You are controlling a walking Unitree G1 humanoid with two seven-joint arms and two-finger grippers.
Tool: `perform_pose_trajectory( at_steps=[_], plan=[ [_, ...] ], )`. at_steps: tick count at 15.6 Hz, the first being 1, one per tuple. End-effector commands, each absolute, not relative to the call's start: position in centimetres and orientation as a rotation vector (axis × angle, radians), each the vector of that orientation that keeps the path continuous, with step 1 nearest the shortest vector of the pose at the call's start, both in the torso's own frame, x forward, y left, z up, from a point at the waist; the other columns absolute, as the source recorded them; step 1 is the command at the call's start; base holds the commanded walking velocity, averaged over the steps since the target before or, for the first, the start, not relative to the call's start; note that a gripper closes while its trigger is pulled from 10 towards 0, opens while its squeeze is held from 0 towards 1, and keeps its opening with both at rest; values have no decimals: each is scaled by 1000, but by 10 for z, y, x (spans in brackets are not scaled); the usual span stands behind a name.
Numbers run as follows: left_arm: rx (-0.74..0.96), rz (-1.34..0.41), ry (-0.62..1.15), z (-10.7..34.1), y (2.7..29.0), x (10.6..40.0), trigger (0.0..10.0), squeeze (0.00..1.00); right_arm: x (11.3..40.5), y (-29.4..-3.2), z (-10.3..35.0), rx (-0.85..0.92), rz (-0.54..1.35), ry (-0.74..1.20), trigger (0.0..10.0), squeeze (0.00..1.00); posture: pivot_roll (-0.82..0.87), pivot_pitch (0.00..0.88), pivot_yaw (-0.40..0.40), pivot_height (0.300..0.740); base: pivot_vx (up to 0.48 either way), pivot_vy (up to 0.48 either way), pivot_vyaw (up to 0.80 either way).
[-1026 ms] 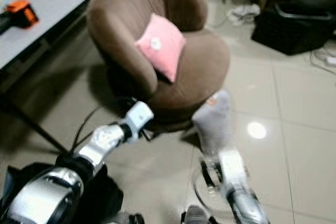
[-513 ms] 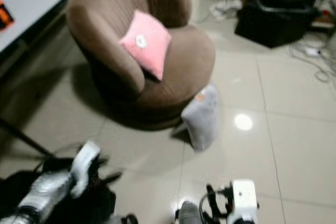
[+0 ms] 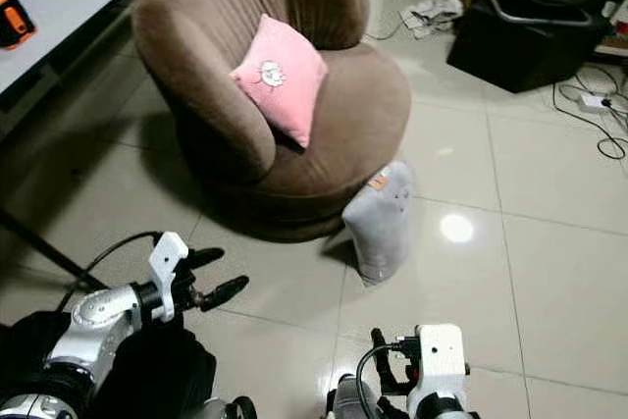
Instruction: Move the pillow to the sofa from floor
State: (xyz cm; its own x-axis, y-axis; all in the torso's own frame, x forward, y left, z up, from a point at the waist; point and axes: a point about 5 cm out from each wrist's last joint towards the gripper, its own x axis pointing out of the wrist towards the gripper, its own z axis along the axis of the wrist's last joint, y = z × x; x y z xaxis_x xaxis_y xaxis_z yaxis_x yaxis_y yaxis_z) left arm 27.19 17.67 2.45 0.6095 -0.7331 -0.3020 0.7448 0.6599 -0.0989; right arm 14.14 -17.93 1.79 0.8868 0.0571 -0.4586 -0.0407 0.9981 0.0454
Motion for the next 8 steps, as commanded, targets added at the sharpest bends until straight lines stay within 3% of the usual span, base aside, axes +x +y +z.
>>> perform_pose_trajectory(
  at_steps=[1,8],
  plan=[
    [34,-845,338,22,176,268,10000,0,140,-178,19,33,34,480,10000,0,-270,163,40,740,0,0,0],
    [100,-874,310,26,164,269,10000,0,154,-186,22,19,26,451,10000,0,-248,158,50,740,0,0,0]
  ],
)
